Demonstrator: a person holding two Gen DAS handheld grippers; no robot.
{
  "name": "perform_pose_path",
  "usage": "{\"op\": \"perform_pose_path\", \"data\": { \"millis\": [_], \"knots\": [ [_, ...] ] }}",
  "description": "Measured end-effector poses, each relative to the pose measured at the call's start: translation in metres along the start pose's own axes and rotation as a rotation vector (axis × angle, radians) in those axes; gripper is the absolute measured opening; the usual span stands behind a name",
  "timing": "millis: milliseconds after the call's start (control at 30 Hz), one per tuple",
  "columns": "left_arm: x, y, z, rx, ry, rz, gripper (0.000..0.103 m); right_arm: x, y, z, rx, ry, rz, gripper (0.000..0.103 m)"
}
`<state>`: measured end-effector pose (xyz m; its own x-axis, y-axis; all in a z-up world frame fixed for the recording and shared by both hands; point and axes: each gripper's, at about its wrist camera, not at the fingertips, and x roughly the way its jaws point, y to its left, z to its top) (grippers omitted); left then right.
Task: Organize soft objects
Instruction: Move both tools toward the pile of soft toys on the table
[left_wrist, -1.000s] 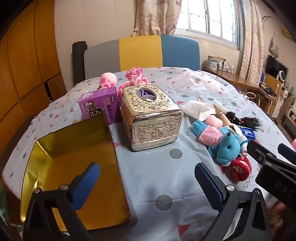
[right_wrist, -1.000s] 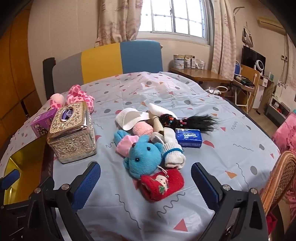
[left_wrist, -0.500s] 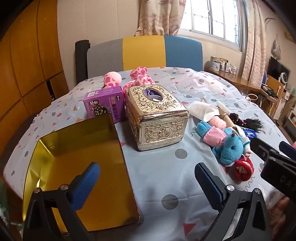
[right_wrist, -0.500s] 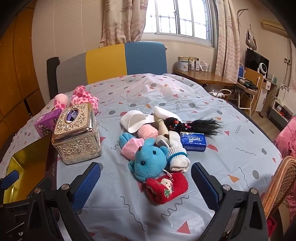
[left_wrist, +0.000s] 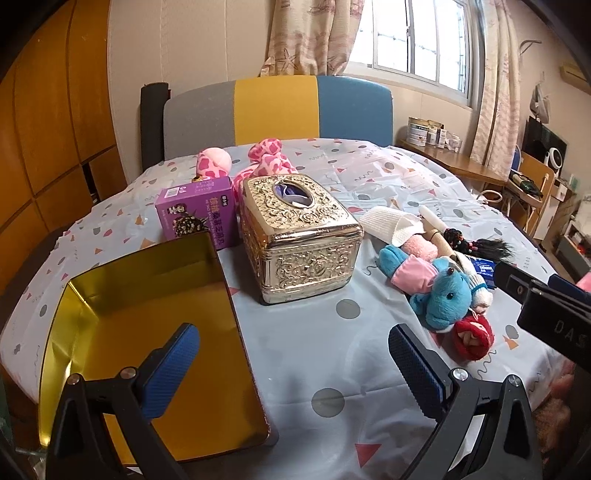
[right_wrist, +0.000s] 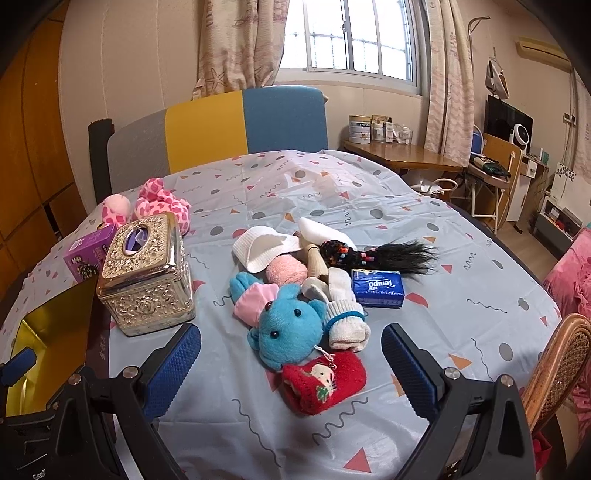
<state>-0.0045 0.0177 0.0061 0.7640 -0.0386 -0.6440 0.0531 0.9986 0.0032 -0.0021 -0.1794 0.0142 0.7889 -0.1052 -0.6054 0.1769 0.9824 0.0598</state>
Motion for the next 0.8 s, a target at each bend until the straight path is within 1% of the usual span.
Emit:
{"op": "perform_pose_path", "data": {
  "millis": [133, 367, 567, 800],
  "knots": [
    [0.001, 0.001, 0.0, -0.012, 0.014, -0.023, 0.103, 0.0, -0.003, 0.001, 0.002, -0.003, -0.004, 0.1],
    [-0.001, -0.007, -0.001, 0.042, -0.008, 0.001, 0.103, 0.0, -0.011, 0.005, 0.01, -0.009, -0.015, 0.1],
    [0.001, -0.01, -0.002, 0.049, 0.002, -0.017, 0.103, 0.0, -0.02, 0.007, 0.025, -0.014, -0.031, 0.1],
    [0.002, -0.015, -0.003, 0.061, 0.009, -0.018, 0.103, 0.001, -0.031, 0.01, 0.04, -0.017, -0.048, 0.1]
  ]
}}
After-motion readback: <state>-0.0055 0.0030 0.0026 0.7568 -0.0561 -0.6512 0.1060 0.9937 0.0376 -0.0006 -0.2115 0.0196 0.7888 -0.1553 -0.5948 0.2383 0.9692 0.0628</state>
